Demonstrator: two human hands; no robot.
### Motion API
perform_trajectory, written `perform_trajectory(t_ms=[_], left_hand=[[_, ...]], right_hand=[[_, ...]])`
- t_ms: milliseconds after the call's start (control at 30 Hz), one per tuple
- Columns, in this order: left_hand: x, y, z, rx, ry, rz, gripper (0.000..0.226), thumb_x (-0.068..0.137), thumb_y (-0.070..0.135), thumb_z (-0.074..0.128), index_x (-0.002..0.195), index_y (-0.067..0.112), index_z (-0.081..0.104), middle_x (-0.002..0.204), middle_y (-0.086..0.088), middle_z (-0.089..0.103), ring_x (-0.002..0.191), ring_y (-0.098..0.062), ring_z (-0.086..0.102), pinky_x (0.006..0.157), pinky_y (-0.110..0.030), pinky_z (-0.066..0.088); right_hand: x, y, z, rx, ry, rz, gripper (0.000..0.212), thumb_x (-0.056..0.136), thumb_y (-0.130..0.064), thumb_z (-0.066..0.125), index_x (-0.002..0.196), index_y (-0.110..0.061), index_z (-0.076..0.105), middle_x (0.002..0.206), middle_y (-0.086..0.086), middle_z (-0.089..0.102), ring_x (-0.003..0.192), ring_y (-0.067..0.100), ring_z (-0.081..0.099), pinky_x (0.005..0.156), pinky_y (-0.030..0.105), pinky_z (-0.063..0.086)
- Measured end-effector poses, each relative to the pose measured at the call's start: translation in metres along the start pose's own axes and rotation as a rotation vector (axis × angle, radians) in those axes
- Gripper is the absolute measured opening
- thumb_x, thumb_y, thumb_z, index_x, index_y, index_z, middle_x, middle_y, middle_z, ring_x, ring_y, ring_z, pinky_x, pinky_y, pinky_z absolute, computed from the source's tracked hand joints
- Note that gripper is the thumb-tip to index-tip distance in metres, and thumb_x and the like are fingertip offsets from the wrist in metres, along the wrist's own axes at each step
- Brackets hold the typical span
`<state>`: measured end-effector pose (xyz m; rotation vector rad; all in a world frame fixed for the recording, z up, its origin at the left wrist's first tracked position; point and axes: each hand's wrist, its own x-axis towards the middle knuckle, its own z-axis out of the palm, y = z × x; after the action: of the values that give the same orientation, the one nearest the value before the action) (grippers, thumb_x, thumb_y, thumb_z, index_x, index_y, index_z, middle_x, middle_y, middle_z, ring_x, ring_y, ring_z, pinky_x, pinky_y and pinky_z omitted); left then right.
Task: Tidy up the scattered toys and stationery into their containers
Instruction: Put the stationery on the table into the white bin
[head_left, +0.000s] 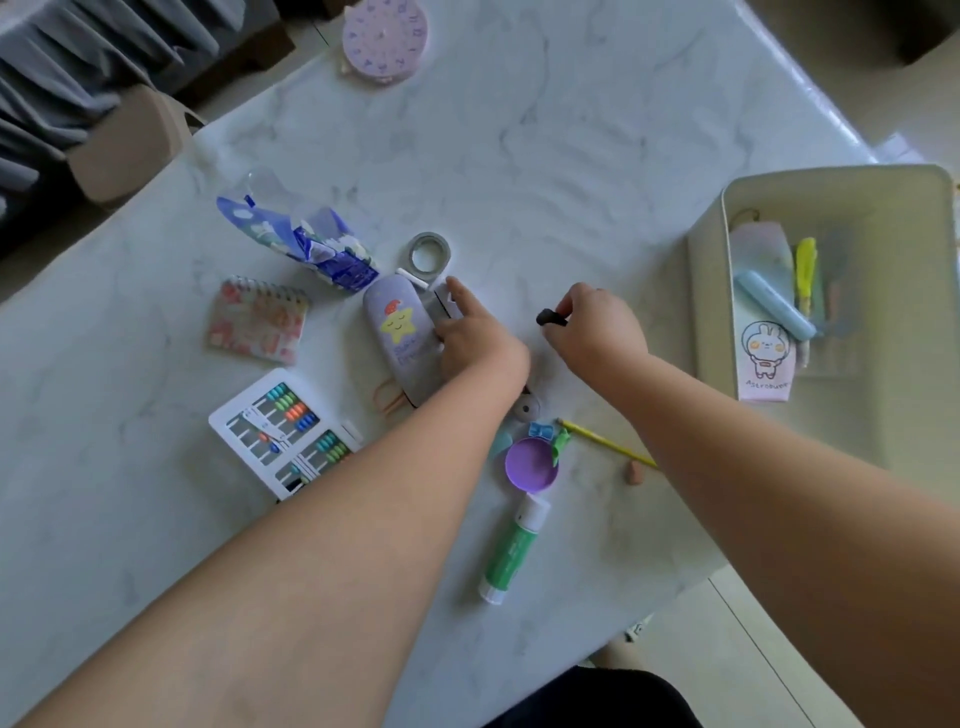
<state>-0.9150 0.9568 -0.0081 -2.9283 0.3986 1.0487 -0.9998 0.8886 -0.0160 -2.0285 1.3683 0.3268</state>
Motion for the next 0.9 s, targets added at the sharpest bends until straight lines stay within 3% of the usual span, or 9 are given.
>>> perform_trajectory(t_ms=[133,233,400,633,733,900], left_hand=[[-0.023,0.005,-0.002,-0.153,0.067,0.094,0.091,0.086,0.022,0.055,0.153,0.024,-0.006,0.140,-0.015,0.037,0.121,-0.032,0.050,0.088,-0.040,0.043],[-0.046,0.021,-0.005,-0.288,0.115,0.156,0.085,0.086,0.022,0.055,0.152,0.027,0.002,0.133,-0.014,0.043,0.110,-0.034,0.057,0.075,-0.035,0.039],[-0.102,0.073,-0.009,-0.413,0.132,0.390,0.080,0.088,0.028,0.055,0.152,0.030,0.008,0.134,-0.008,0.044,0.110,-0.031,0.057,0.075,-0.031,0.039],[-0.159,0.129,0.017,-0.401,-0.003,0.594,0.081,0.090,0.026,0.057,0.153,0.026,0.006,0.136,-0.011,0.047,0.117,-0.030,0.054,0.088,-0.032,0.043],[-0.165,0.141,0.029,-0.328,-0.048,0.578,0.082,0.092,0.027,0.057,0.154,0.026,0.004,0.138,-0.013,0.045,0.120,-0.030,0.053,0.093,-0.036,0.045],[-0.170,0.134,0.039,-0.267,-0.026,0.511,0.077,0.093,0.024,0.056,0.154,0.023,0.009,0.142,-0.013,0.037,0.119,-0.030,0.053,0.092,-0.036,0.044]], right_hand=[[-0.016,0.016,-0.030,0.140,0.112,-0.063,0.030,0.094,-0.033,0.055,0.114,-0.011,0.057,0.108,0.011,0.063,0.092,0.028,0.058,0.065,0.029,0.037],[-0.029,0.032,-0.055,0.241,0.204,-0.089,0.031,0.094,-0.032,0.055,0.120,-0.016,0.056,0.106,0.008,0.062,0.083,0.021,0.054,0.065,0.027,0.033],[-0.049,0.091,-0.111,0.328,0.388,0.002,0.026,0.093,-0.030,0.054,0.115,-0.018,0.061,0.111,0.006,0.061,0.090,0.020,0.057,0.069,0.026,0.035],[-0.062,0.166,-0.144,0.376,0.368,0.228,0.030,0.093,-0.025,0.053,0.121,-0.017,0.059,0.115,0.011,0.065,0.103,0.029,0.059,0.075,0.027,0.040],[-0.065,0.178,-0.149,0.395,0.353,0.238,0.038,0.092,-0.022,0.051,0.130,-0.018,0.055,0.121,0.010,0.062,0.109,0.028,0.057,0.087,0.030,0.043],[-0.075,0.188,-0.147,0.419,0.357,0.217,0.040,0.089,-0.014,0.044,0.126,-0.020,0.057,0.119,0.007,0.061,0.103,0.023,0.058,0.079,0.025,0.040]])
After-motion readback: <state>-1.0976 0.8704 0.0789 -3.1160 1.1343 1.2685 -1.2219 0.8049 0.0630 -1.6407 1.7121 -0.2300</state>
